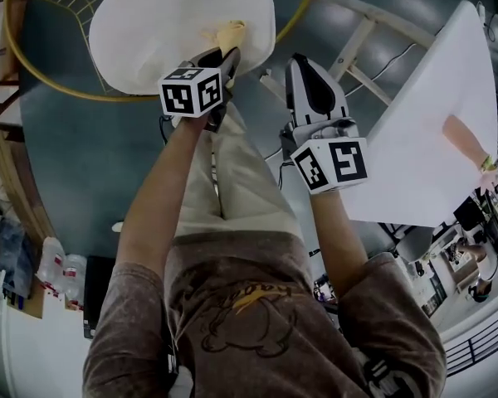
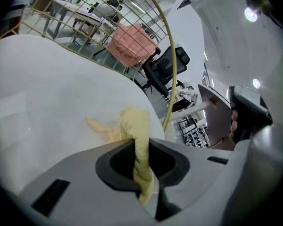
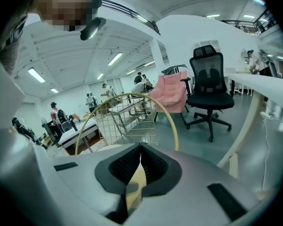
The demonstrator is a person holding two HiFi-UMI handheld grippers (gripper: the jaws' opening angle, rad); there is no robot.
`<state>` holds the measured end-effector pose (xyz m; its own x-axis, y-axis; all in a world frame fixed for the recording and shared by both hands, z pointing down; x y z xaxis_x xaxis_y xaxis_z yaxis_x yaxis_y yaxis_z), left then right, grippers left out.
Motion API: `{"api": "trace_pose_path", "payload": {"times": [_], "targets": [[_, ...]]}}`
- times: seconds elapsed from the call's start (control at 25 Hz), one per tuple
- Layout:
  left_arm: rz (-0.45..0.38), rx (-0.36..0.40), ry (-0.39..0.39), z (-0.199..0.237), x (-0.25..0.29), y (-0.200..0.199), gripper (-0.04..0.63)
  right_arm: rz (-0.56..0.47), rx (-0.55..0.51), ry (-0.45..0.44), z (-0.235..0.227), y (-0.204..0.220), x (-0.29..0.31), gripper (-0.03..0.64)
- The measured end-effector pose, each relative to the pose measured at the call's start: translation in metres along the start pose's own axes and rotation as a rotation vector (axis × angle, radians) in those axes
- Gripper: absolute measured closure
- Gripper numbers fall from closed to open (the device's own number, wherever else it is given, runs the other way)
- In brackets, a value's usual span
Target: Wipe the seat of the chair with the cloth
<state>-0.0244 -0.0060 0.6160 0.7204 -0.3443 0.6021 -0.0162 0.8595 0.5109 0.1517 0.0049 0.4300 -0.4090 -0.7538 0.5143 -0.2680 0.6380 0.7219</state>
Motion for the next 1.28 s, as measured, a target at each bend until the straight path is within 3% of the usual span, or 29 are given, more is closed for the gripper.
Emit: {"api": "trace_pose_path", "payload": {"times": [0.28,0.48,0.96,1.28], "targets": [[-0.018,0.000,0.095,-0.034,0.017,-0.008,0.538,-0.017,0.019,0.016,-0.004,0.001,-0.012,0.591],[-0.035,0.001,0.102,-0.039,0.014,-0.011,0.538,-0.020,0.025,0.014,-0.005,0.003,-0.015,0.591],[-0.144,0.099,-0.075,-0.022,-0.076,-0.041,0.538,-0.014,0.013,-0.060,0.024,-0.006,-0.008,0.591],[-0.266,0.163,-0.189,-0.046,-0.175,-0.087,0.538,-0.017,-0.016,-0.136,0.066,-0.043,-0.019,0.591]]}}
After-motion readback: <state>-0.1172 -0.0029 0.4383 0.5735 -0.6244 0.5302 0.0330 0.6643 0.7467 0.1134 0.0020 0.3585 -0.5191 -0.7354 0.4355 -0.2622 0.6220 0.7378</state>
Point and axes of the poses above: the fingertips, and each gripper's own axes: x forward along the fingers, z to its left, y out of its underside, the point moved 10 cm from there along -x, backward along the fingers, and after that the axes turned 15 degrees about x, right-handed, at the moved point
